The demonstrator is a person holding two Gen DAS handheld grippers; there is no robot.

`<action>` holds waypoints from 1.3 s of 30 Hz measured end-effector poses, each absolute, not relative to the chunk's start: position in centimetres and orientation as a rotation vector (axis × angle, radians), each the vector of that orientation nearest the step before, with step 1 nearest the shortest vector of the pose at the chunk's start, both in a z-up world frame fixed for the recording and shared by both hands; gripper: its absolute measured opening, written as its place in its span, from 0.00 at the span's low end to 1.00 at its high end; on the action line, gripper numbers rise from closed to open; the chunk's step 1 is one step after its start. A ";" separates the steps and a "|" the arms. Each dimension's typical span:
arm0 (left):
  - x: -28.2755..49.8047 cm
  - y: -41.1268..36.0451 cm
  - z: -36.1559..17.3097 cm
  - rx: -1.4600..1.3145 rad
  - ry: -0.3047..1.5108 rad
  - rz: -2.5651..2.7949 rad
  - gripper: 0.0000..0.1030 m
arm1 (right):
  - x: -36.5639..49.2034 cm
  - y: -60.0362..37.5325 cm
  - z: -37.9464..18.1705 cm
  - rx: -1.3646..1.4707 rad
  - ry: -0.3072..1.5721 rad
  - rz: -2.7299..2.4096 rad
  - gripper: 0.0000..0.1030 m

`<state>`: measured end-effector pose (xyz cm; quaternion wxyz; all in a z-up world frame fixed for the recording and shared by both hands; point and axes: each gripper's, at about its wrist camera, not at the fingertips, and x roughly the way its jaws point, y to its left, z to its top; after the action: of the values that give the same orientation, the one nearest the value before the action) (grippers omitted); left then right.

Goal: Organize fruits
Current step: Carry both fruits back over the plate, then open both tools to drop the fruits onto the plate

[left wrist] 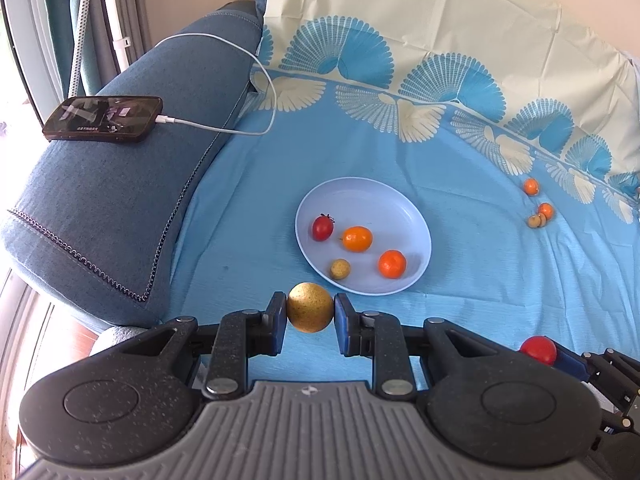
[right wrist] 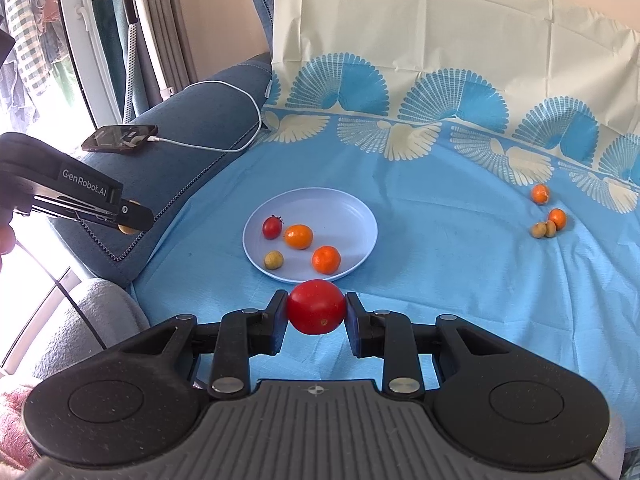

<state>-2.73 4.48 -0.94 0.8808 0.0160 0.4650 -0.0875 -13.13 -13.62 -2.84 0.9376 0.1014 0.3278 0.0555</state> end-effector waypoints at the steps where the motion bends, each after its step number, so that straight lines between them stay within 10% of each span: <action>1: -2.5 4.4 -1.1 0.034 0.971 -0.180 0.27 | -12.9 -13.7 -2.9 0.209 0.670 0.110 0.30; 39: 16.6 -2.9 -13.8 0.123 1.111 -0.203 0.27 | 7.2 -13.0 -12.2 0.113 0.740 0.150 0.30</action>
<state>16.60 -2.87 -13.77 0.8430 0.0584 0.5259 -0.0963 7.18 -13.01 -12.19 0.9280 0.0550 0.3612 0.0734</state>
